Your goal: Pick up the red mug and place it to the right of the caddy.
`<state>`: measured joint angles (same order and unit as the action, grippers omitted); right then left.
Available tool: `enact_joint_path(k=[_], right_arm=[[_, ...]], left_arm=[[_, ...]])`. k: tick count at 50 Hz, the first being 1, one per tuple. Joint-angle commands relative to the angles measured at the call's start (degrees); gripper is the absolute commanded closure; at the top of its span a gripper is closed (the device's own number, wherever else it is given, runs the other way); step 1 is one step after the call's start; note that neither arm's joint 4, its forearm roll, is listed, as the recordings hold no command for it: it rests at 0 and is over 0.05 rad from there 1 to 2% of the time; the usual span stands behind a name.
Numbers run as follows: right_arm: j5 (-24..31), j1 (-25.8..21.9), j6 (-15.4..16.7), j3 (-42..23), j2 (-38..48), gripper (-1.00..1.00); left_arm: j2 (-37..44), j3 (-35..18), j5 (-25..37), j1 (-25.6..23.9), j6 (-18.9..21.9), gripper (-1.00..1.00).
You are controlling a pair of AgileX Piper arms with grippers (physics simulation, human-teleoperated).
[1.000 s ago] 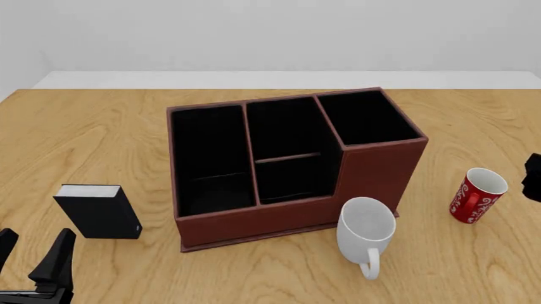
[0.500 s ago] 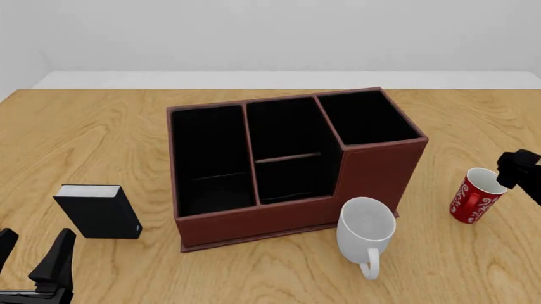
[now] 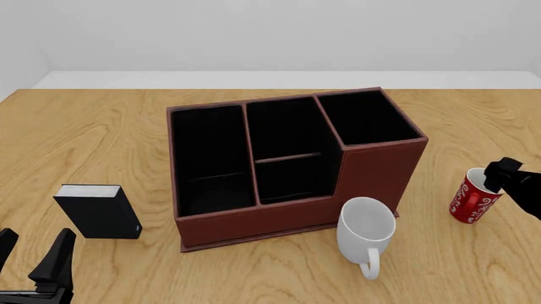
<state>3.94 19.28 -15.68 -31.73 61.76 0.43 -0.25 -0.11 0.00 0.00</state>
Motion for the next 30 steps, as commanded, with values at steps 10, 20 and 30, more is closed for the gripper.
enact_joint_path(k=[10, 20, 30], right_arm=[[-5.65, -0.34, -0.30, 0.05, 9.16, -1.00], [-6.74, -0.33, -0.13, -0.05, 11.24, -1.00], [-7.77, -0.48, -0.50, 0.17, 12.97, -1.00]], left_arm=[[0.00, 0.00, 0.00, 0.00, 0.00, -1.00], [0.00, 0.00, 0.00, 0.00, 0.00, -1.00], [0.00, 0.00, 0.00, 0.00, 0.00, -1.00]])
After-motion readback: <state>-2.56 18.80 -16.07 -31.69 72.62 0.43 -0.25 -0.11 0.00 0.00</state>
